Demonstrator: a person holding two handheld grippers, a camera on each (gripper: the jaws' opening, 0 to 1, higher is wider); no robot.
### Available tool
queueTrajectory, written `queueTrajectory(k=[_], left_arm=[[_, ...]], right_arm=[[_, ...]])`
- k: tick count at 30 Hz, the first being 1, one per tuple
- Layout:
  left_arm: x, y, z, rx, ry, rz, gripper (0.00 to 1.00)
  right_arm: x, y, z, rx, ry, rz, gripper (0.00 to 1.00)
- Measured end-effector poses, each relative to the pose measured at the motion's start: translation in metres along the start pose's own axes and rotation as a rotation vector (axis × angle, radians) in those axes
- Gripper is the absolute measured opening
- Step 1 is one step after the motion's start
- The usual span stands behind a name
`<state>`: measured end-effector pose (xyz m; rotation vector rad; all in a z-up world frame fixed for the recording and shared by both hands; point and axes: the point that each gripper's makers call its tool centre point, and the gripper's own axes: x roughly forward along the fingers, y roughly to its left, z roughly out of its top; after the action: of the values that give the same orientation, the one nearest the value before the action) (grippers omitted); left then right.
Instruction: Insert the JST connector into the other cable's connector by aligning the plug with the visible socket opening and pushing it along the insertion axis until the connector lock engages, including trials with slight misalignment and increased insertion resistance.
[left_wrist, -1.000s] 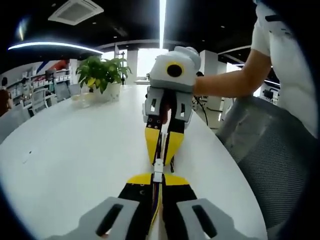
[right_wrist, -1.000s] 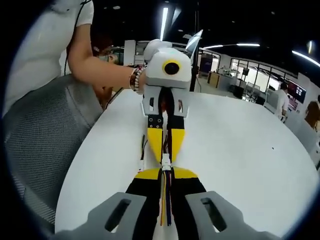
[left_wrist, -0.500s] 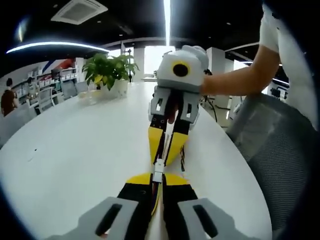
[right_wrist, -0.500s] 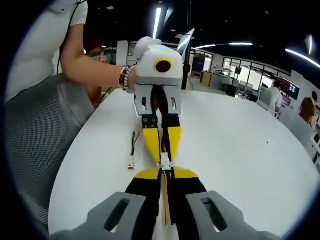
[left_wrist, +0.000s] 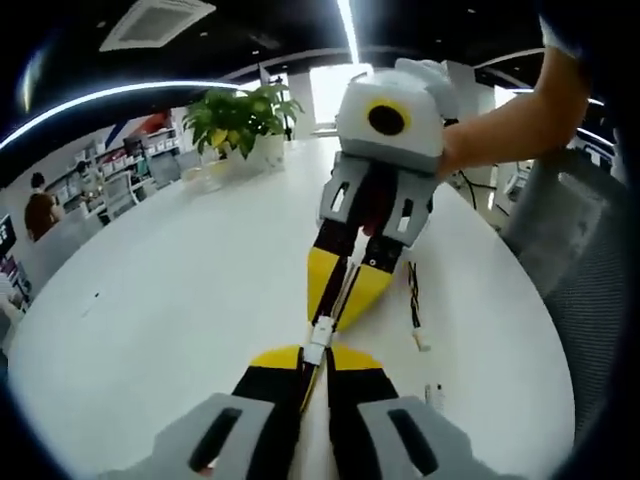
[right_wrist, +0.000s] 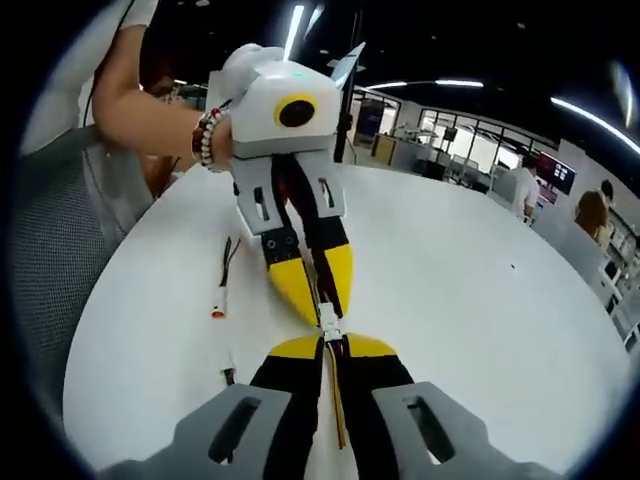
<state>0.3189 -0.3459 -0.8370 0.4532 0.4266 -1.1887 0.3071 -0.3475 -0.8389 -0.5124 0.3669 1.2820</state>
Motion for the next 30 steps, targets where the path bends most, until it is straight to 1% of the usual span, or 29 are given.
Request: queueTrajectory(k=[5, 8, 10, 12, 17, 19, 22, 24, 27, 29, 30], left_arm=[[-0.001, 0.002, -0.004, -0.018, 0.008, 0.011, 0.02], [-0.001, 0.002, -0.008, -0.027, 0.022, 0.015, 0.03], [-0.002, 0.003, -0.008, -0.039, 0.017, 0.015, 0.03], [-0.002, 0.002, -0.008, -0.045, 0.016, 0.011, 0.04], [-0.004, 0.001, -0.008, -0.045, 0.02, 0.01, 0.05], [-0.007, 0.001, -0.003, -0.051, 0.019, 0.005, 0.06], [-0.012, 0.004, 0.007, -0.043, 0.011, 0.016, 0.14], [-0.017, 0.007, 0.014, -0.036, 0.004, 0.026, 0.14], [-0.022, 0.009, 0.02, -0.033, -0.001, 0.033, 0.16], [-0.026, 0.012, 0.023, -0.046, -0.01, 0.04, 0.18], [-0.027, 0.012, 0.022, -0.074, -0.013, 0.04, 0.19]], right_arm=[[0.003, 0.0, -0.001, 0.002, 0.004, -0.008, 0.05], [0.004, 0.002, -0.003, 0.036, 0.002, -0.002, 0.05], [0.005, 0.003, -0.005, 0.033, 0.01, -0.001, 0.08], [0.006, 0.004, -0.006, 0.057, 0.005, 0.007, 0.13], [0.002, -0.001, -0.007, 0.069, 0.01, -0.006, 0.13], [-0.004, -0.006, -0.002, 0.079, -0.005, -0.022, 0.13], [-0.009, -0.014, 0.002, 0.105, -0.03, -0.048, 0.15], [-0.016, -0.021, 0.003, 0.11, -0.034, -0.071, 0.15], [-0.024, -0.027, 0.007, 0.12, -0.05, -0.102, 0.15], [-0.03, -0.033, 0.011, 0.123, -0.063, -0.126, 0.15], [-0.033, -0.035, 0.013, 0.128, -0.07, -0.138, 0.15]])
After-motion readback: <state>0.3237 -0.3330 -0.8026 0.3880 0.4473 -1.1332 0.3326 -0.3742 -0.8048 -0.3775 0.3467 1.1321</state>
